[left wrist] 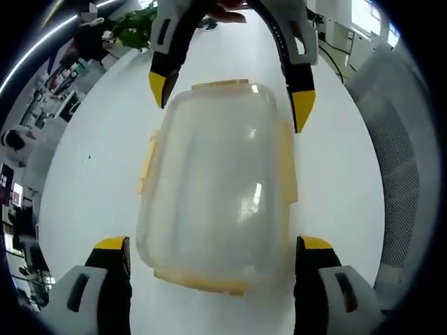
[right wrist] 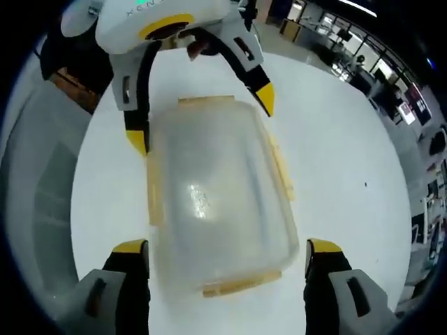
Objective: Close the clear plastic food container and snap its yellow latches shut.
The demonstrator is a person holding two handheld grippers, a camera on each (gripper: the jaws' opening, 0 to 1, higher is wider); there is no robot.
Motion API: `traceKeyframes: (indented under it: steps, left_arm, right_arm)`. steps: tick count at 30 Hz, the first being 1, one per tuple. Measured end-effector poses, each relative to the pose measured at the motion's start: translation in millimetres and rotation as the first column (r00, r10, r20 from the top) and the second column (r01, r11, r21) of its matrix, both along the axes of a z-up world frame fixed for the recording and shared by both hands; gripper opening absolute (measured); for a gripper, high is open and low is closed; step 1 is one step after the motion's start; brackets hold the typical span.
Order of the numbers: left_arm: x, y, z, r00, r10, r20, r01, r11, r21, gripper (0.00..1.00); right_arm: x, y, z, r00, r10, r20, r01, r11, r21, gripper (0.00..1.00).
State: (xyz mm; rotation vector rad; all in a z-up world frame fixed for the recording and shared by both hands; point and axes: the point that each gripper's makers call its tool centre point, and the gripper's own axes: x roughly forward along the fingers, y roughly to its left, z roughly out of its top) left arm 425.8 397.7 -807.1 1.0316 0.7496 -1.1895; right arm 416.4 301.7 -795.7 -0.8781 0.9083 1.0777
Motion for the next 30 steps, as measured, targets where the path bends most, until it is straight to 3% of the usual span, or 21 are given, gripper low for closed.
traceKeyframes:
  steps: [13,30]
  left_arm:
    - [2.3,-0.7,7.7,0.998,0.054,-0.008,-0.055,0.996,-0.065,0.99]
    - [-4.1,5.0,13.4,0.99,0.135,-0.027,-0.138,0.977,-0.165,0.99]
  right_arm:
    - [1.1,-0.2,8.5,0.998,-0.061,0.02,0.06,0.997,0.042,0.92]
    - [-4.7,4.5,21.1,0.98,-0.2,-0.005,0.197,0.963,0.185,0.92]
